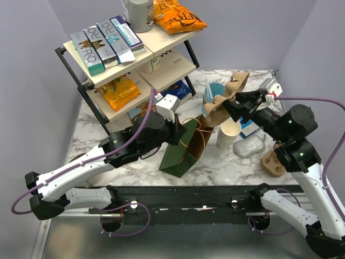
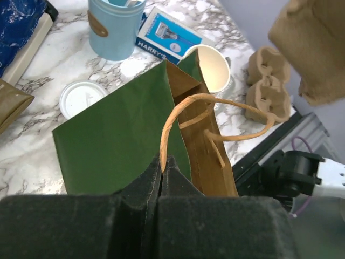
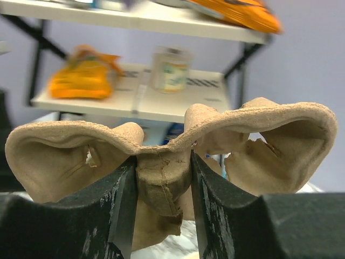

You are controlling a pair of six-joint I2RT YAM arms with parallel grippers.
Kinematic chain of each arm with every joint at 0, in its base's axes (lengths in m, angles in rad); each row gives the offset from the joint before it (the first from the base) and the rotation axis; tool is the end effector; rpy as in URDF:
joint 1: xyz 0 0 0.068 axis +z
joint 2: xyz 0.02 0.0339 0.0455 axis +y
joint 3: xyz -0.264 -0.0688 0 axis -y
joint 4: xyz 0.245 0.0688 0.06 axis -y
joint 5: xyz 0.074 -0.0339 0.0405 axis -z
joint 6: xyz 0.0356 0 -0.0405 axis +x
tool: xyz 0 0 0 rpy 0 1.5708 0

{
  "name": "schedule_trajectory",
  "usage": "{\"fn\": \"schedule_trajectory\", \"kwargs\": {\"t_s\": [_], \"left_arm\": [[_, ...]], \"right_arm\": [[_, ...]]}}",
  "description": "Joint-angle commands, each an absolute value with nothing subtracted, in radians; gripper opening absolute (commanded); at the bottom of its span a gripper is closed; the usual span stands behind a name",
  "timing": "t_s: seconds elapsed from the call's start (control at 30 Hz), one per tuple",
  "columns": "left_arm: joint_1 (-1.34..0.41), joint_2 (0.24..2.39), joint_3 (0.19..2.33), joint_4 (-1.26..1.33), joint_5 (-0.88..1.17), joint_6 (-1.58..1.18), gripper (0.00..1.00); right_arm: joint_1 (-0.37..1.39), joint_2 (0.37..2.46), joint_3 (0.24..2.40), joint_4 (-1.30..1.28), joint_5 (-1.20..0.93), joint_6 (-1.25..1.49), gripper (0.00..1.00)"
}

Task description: Pack the takeout coffee

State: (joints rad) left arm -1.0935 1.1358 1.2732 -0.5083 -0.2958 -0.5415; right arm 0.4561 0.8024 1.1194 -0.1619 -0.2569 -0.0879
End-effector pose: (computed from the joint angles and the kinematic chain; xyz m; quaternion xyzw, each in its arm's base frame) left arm 0.1213 -0.2119 0.4067 0.1424 0.8081 -0.3241 0.4707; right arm 0.1376 0.0776 0.4535 -0.2670 0.5950 0.2198 0.7255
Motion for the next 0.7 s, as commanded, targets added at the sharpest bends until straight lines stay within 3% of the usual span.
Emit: {"fn": "schedule_trajectory", "kwargs": {"t_s": [0.0, 0.17, 0.3, 0.67], "left_arm": [[-1.097, 1.036, 1.209, -0.407, -0.190, -0.506, 0.00], [-1.097, 1.026, 1.248, -0.408, -0.250, -0.517, 0.00], [-1.098, 1.057, 1.282, -0.428, -0.267, -0.557, 0.00], [-1.098, 1.118, 1.341, -0.471, -0.311, -0.660, 0.00]], "right_arm": [[0.449, 0.782, 1.103, -0.062, -0.554, -0.002, 0.47], [0.449, 0.758, 1.086, -0.020, -0.568, 0.113, 0.47], [0.451, 0.758, 1.065, 0.069, -0.696, 0.236, 0.47], [0.451, 0.808, 1.077, 0.008, -0.491, 0.489, 0.47]]}}
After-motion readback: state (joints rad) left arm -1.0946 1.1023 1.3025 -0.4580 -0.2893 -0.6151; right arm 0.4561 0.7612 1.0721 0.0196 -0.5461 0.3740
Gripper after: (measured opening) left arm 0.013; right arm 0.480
